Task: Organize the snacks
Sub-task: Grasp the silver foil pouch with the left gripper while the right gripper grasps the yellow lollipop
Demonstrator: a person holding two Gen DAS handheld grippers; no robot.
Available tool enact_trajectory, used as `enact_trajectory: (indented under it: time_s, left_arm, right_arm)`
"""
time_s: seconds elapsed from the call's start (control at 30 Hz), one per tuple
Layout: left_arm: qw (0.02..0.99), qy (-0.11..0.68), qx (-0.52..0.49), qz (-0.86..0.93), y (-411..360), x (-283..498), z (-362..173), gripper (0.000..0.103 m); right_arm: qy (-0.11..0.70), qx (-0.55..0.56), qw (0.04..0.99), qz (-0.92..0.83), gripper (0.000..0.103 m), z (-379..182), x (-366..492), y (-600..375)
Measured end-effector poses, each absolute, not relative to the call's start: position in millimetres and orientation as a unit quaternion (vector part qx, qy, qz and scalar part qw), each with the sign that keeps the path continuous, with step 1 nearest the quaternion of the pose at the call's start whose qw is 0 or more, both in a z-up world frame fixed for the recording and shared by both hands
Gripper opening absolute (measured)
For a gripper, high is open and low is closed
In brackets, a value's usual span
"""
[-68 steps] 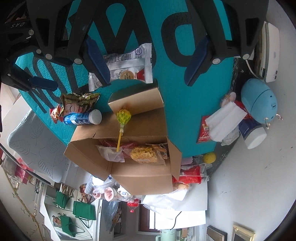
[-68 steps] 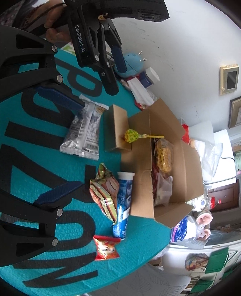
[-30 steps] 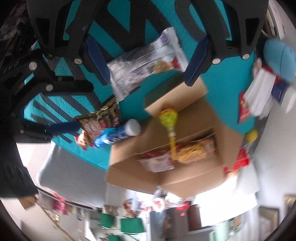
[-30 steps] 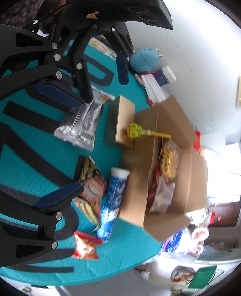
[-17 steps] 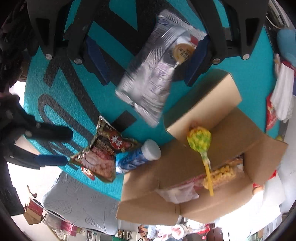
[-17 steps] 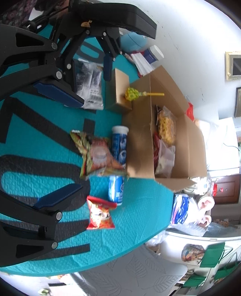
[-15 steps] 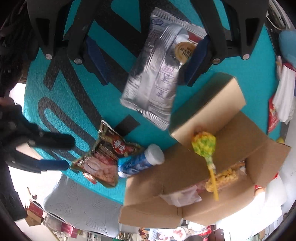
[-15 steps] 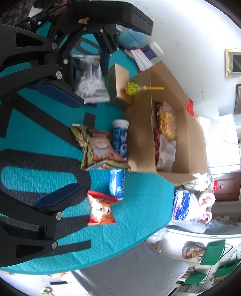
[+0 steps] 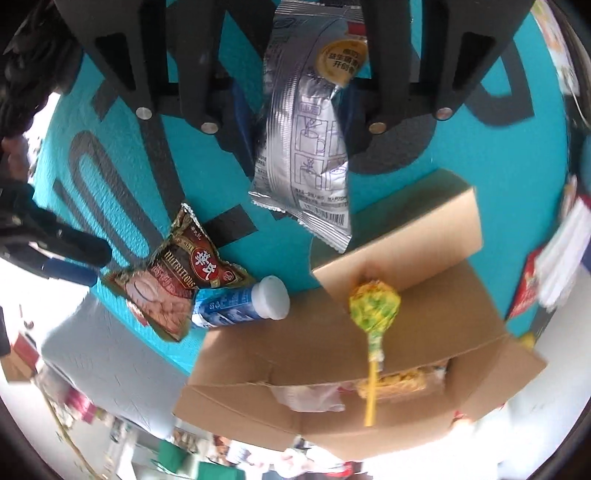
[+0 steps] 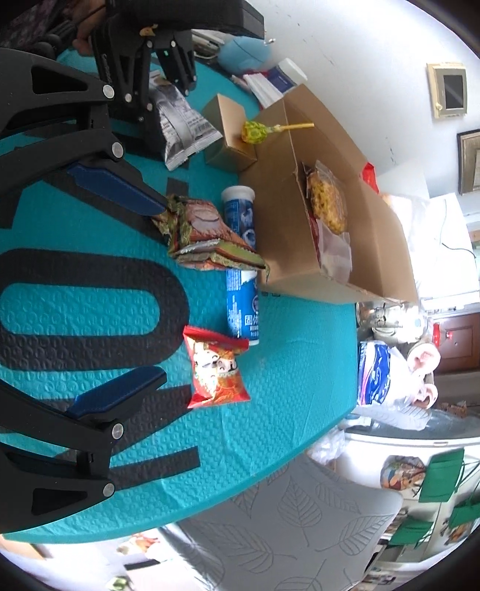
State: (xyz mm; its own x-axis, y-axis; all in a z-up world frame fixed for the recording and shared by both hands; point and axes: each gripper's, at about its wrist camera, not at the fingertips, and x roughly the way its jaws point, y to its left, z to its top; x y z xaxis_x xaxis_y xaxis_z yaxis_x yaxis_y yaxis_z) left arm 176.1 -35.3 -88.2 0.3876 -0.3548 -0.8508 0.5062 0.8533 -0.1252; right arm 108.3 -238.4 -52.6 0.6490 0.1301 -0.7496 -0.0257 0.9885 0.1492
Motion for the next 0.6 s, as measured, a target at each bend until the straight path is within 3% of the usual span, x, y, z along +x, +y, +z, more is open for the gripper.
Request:
enact_trajectory:
  time_s: [0.6]
  left_arm:
    - [0.877, 0.436, 0.018, -0.199, 35, 166, -37, 0.035]
  right_arm:
    - [0.371, 0.028, 0.913, 0.168, 0.085, -23, 135, -156]
